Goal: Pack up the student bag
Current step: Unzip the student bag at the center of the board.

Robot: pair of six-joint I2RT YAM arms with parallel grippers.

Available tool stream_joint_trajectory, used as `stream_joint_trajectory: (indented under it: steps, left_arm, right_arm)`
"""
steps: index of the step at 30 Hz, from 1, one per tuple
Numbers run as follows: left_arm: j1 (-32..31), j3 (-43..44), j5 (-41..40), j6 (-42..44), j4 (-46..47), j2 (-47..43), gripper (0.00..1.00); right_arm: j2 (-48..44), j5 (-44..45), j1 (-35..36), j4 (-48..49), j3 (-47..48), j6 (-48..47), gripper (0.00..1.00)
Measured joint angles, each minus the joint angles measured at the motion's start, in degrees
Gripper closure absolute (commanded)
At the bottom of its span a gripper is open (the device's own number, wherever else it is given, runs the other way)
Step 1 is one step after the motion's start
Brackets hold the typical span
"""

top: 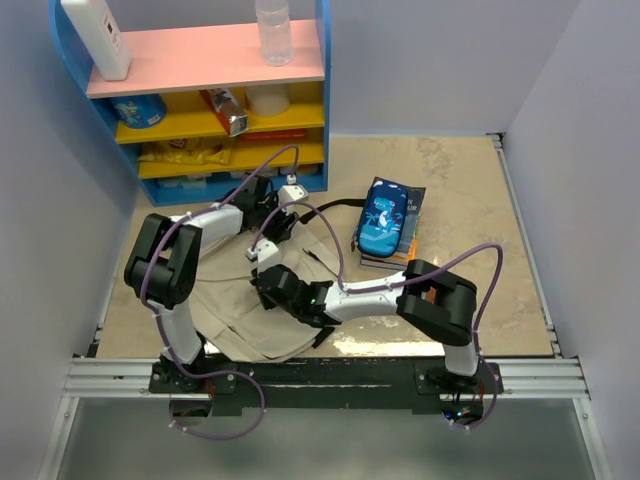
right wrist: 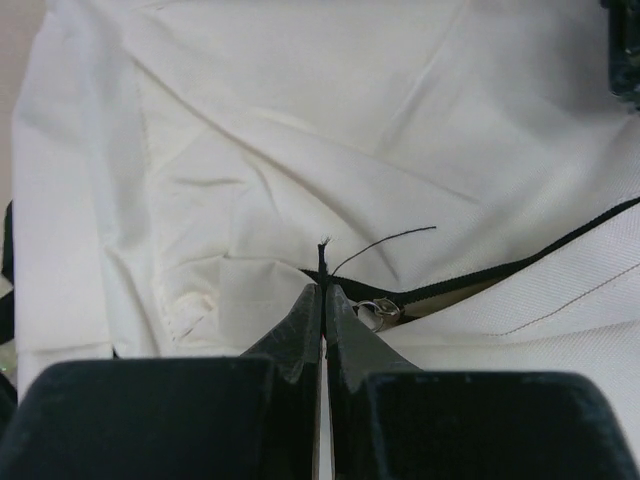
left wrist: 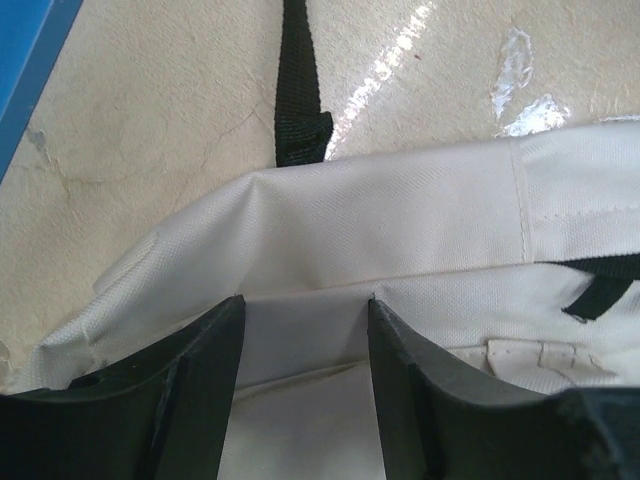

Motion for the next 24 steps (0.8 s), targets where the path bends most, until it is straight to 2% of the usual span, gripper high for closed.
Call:
stream_joint_trajectory:
  steps: [7,13,16,17,19,21,22,23,24]
  left_arm:
    - [-0.24,0.02,-0.42,-0.37,0.07,0.11,0.48]
    - [-0.66,0.11,-1.73,-0.74,1.07,0.39,0.61]
    - [-0.76,0.13,-2.51,-0.72,1.55,0.44,0.78]
    - [-0.76,0.17,-2.99,-0.68,1.75,0.48,0.91]
    - [-0.83,0.31,-3.56,-0.68,2.19,0.68,1.00]
    - [-0.90,0.46,-3.72,-0.90,2.27,1.01,1.00]
    - [-0.94,0.55,-3.72,-0.85,2.23,1.14,0.94]
    - [-0.98,0.72,-3.72,-1.09,2.16,1.25,0.76]
    - [-0.98,1.03,-3.72,-1.31,1.97,1.33,0.70]
  right_arm:
    - [0.00,-0.04,1.31,-0.22,1.27,-0.22,1.00]
    - [1.18,1.27,1.81,-2.49,3.85,0.04,1.00]
    - [1.31,3.58,2.32,-4.31,4.50,0.72,1.00]
    - [1.20,4.11,2.38,-4.52,4.35,1.16,1.00]
    - [0.04,4.31,2.19,-3.96,2.49,2.14,1.00]
    - [-2.19,4.28,1.33,-3.85,-0.31,3.52,1.00]
    - [-3.30,4.31,0.90,-3.80,-1.44,4.09,1.00]
    - [-4.13,4.37,0.46,-3.87,-2.19,4.52,1.00]
    - [-4.96,4.59,0.00,-4.20,-2.78,5.01,1.00]
